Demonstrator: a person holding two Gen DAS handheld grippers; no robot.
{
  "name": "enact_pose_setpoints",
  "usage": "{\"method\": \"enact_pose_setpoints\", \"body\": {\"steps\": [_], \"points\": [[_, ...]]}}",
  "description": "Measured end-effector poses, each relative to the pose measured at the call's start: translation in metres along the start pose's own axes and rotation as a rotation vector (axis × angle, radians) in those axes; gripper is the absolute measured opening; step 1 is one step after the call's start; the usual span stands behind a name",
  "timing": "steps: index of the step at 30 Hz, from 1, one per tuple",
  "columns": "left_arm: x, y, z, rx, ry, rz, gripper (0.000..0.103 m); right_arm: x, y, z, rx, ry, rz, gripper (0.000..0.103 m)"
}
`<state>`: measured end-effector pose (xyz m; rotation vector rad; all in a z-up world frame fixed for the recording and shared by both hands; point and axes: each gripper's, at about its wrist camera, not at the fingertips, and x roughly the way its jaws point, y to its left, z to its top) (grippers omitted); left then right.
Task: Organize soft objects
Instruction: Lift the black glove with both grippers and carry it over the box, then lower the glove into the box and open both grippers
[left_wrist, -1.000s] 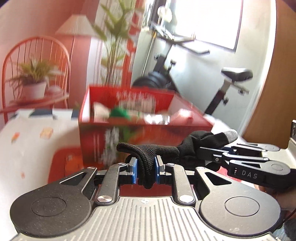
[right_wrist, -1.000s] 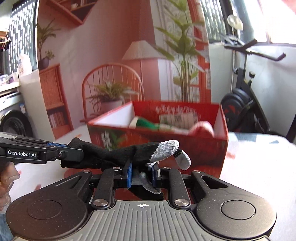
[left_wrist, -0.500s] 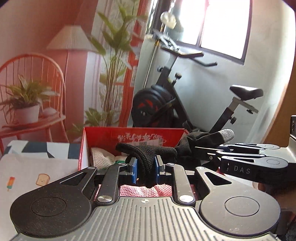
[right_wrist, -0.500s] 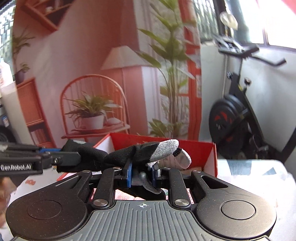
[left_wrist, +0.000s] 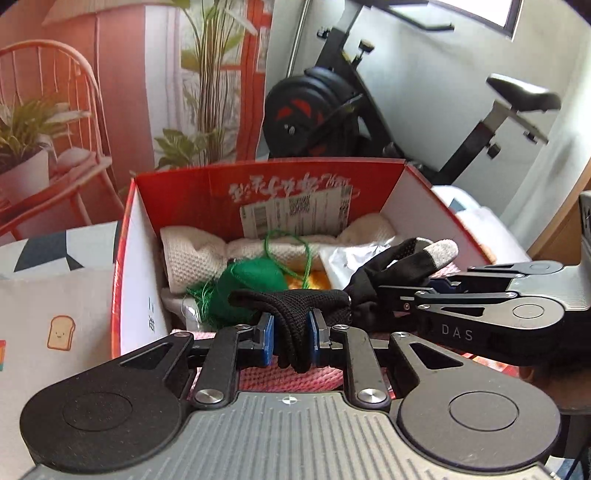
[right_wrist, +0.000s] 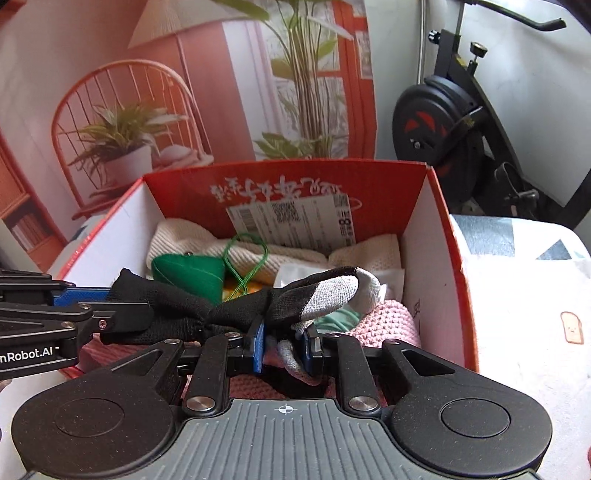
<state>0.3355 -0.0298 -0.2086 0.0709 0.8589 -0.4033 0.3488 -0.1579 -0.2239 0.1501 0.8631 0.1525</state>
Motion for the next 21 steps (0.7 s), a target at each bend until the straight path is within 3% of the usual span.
{"method": "enact_pose_setpoints", "body": {"steps": [5,16,19,21], "points": [[0.019,0.011,-0.004,-0.026,0.064,-0.013,0.021,0.009,-0.001,-0.001,0.033,0.053,-0.007,0.019],[0.024,0.011,-0.007,-0.009,0.065,-0.013,0.021,0.019,0.004,-0.006,-0.013,0.095,-0.032,0.020],[0.020,0.010,-0.008,0.003,0.044,-0.020,0.027,0.017,-0.001,-0.007,0.001,0.096,-0.011,0.022],[0.014,0.013,-0.007,-0.008,0.030,-0.022,0.045,0.013,-0.003,-0.007,0.008,0.081,-0.010,0.023]]}}
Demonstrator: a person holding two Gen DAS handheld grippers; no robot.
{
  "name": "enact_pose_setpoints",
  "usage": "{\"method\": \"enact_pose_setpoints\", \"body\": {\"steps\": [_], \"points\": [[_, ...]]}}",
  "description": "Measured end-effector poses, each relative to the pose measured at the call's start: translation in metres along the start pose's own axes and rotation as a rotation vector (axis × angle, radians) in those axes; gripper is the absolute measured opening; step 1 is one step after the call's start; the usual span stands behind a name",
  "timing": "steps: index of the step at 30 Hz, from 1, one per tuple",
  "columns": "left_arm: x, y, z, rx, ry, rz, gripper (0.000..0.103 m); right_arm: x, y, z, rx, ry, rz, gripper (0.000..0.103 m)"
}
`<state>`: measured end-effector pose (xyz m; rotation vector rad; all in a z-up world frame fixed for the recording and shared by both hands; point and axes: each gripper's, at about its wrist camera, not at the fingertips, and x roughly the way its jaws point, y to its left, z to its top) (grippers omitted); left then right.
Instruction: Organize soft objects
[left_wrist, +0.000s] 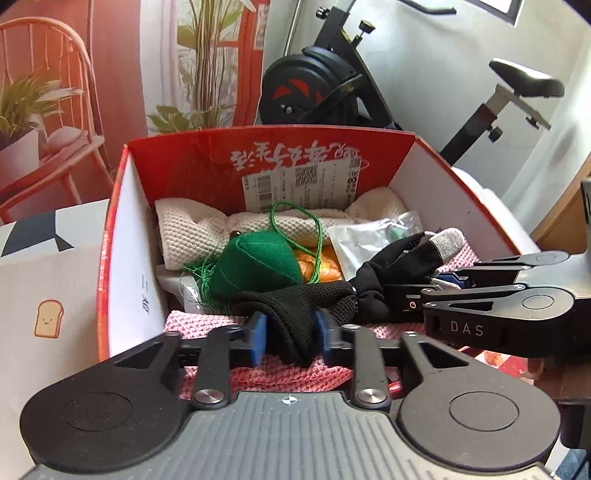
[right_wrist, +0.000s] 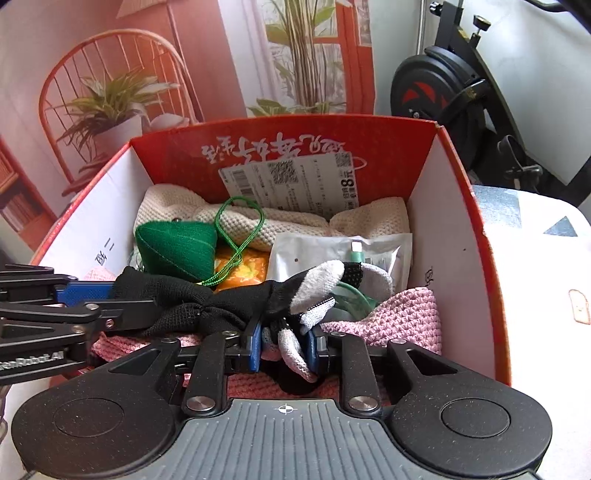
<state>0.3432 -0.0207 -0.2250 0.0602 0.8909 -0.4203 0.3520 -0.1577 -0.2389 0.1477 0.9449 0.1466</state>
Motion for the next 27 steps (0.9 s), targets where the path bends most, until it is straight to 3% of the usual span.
{"method": "enact_pose_setpoints", "body": {"steps": [1,3,4,6,10,12,13,17,27], "points": [[-0.004,0.001,0.001,-0.004,-0.014,0.008,0.053,-0.002,-0.001,-0.001,0.003,-0.009,-0.002,0.025],[-0.016,0.002,0.000,-0.001,-0.054,0.005,0.079,-0.007,-0.003,-0.001,0.025,-0.026,0.000,0.034],[-0.021,0.002,-0.001,0.008,-0.072,-0.005,0.084,-0.010,-0.004,0.000,0.034,-0.029,-0.001,0.038],[-0.032,0.003,-0.004,0.016,-0.102,0.016,0.094,-0.018,-0.007,0.001,0.041,-0.039,0.005,0.059],[-0.050,0.010,-0.008,-0.035,-0.145,0.045,0.099,-0.036,-0.006,0.000,0.017,-0.064,0.031,0.067],[-0.058,0.012,-0.012,-0.060,-0.171,0.041,0.103,-0.047,-0.004,-0.001,0.006,-0.079,0.038,0.092],[-0.062,0.013,-0.014,-0.069,-0.182,0.041,0.103,-0.052,-0.002,-0.003,0.001,-0.094,0.030,0.096],[-0.071,0.013,-0.020,-0.090,-0.184,0.057,0.103,-0.069,-0.001,-0.008,-0.016,-0.136,0.016,0.102],[-0.081,-0.004,-0.037,-0.063,-0.165,0.156,0.103,-0.085,0.005,-0.025,-0.023,-0.136,-0.009,0.103]]}}
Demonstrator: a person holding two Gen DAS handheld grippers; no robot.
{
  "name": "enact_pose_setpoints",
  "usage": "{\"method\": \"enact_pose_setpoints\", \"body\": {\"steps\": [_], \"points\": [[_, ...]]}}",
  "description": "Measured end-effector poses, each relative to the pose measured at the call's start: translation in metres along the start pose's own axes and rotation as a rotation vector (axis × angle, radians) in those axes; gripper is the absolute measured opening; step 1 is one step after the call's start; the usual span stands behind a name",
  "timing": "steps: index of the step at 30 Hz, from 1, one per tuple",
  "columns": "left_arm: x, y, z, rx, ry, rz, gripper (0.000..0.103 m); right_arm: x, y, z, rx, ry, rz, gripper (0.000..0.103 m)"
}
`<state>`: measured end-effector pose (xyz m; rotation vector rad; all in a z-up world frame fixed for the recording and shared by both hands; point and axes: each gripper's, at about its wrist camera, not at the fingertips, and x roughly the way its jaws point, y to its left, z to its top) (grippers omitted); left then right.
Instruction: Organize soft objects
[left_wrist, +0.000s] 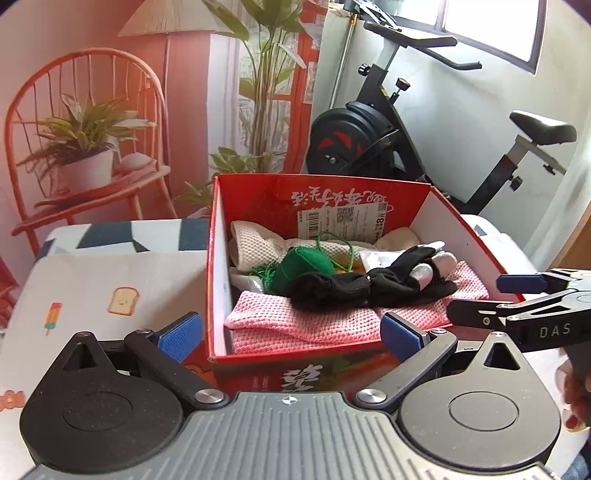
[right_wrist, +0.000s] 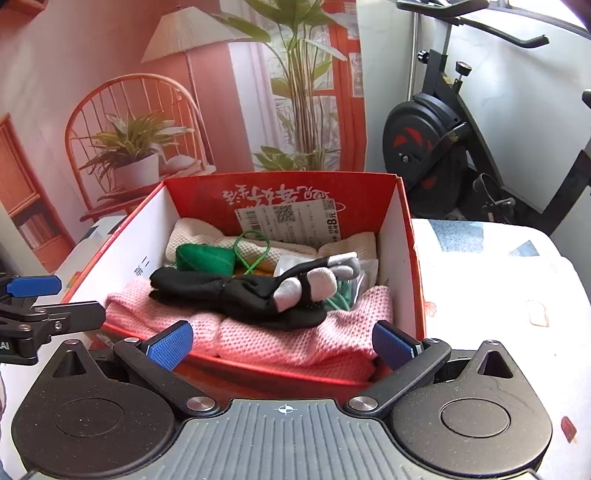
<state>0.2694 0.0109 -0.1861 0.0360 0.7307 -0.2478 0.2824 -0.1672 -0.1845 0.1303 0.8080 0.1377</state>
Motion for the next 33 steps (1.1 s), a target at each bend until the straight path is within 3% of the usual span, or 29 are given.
{"method": "enact_pose_setpoints", "body": {"steps": [3,10,17,20,33], "points": [[-0.009,-0.004,-0.002,0.023,-0.020,0.041,0.103,-0.006,0.002,-0.003,0.002,-0.012,-0.005,0.103],[-0.031,-0.004,-0.002,0.008,-0.060,0.042,0.103,-0.022,0.004,-0.008,0.019,-0.030,-0.052,0.102],[-0.062,-0.011,-0.003,0.022,-0.093,0.100,0.103,-0.051,0.003,-0.009,0.035,-0.074,-0.066,0.103],[-0.084,-0.013,-0.003,0.008,-0.105,0.096,0.103,-0.073,0.008,-0.008,0.021,-0.109,-0.052,0.103],[-0.207,-0.046,0.013,0.035,-0.314,0.148,0.103,-0.209,0.038,0.010,-0.035,-0.306,-0.118,0.103]]}}
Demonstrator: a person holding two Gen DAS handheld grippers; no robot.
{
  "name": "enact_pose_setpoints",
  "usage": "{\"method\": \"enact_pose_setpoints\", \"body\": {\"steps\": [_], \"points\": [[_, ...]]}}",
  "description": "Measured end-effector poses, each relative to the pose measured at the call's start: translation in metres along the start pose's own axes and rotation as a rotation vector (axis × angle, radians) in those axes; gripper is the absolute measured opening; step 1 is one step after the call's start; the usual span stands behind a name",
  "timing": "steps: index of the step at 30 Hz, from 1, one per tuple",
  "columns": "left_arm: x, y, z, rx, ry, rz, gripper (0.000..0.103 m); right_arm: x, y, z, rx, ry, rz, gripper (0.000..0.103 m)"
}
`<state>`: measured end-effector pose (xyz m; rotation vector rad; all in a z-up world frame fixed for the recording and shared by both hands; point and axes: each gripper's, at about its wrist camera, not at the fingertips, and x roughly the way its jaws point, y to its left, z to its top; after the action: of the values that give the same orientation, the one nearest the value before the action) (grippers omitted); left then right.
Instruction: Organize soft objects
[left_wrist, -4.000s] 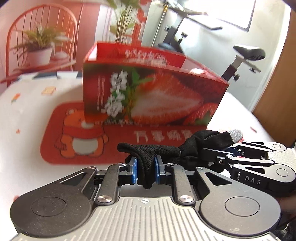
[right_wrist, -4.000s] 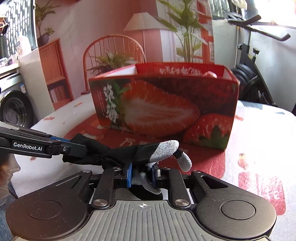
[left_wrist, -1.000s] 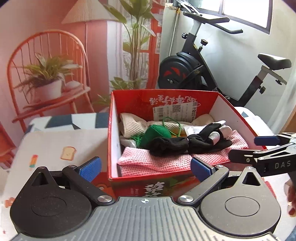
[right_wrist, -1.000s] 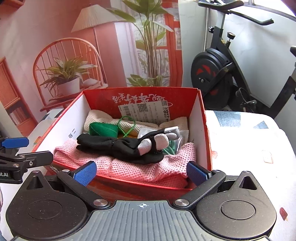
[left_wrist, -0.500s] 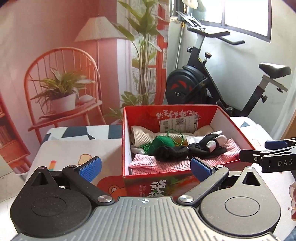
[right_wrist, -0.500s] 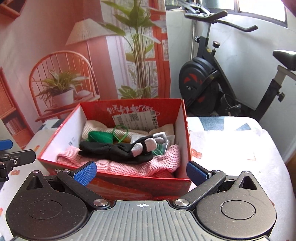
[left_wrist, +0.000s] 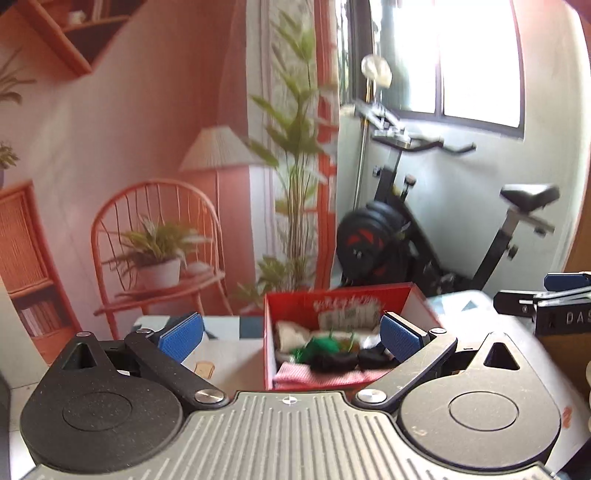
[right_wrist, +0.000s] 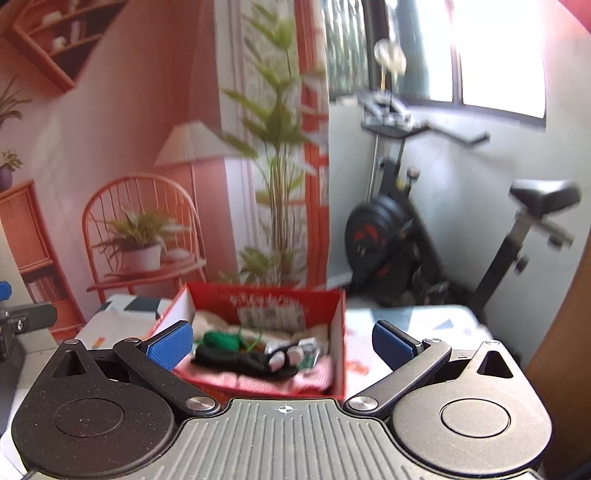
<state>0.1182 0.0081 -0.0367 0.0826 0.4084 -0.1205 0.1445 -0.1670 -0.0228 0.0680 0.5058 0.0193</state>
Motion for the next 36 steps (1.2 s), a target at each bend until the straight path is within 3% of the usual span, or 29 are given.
{"method": "enact_pose_setpoints", "body": {"steps": [6,15,27,36], "points": [[-0.055,-0.013,0.019,0.012,-0.098,0.007,0.103,-0.077,0.010,0.016,-0.013,-0.109,0.016,0.103],[-0.126,-0.028,0.019,0.020,-0.209,0.049,0.103,-0.157,0.005,0.015,0.007,-0.185,-0.029,0.103],[-0.146,-0.031,0.012,0.018,-0.220,0.091,0.103,-0.180,0.000,0.007,0.018,-0.219,-0.019,0.103],[-0.143,-0.028,0.013,0.010,-0.216,0.091,0.103,-0.174,-0.001,-0.001,0.046,-0.186,-0.012,0.103]]}}
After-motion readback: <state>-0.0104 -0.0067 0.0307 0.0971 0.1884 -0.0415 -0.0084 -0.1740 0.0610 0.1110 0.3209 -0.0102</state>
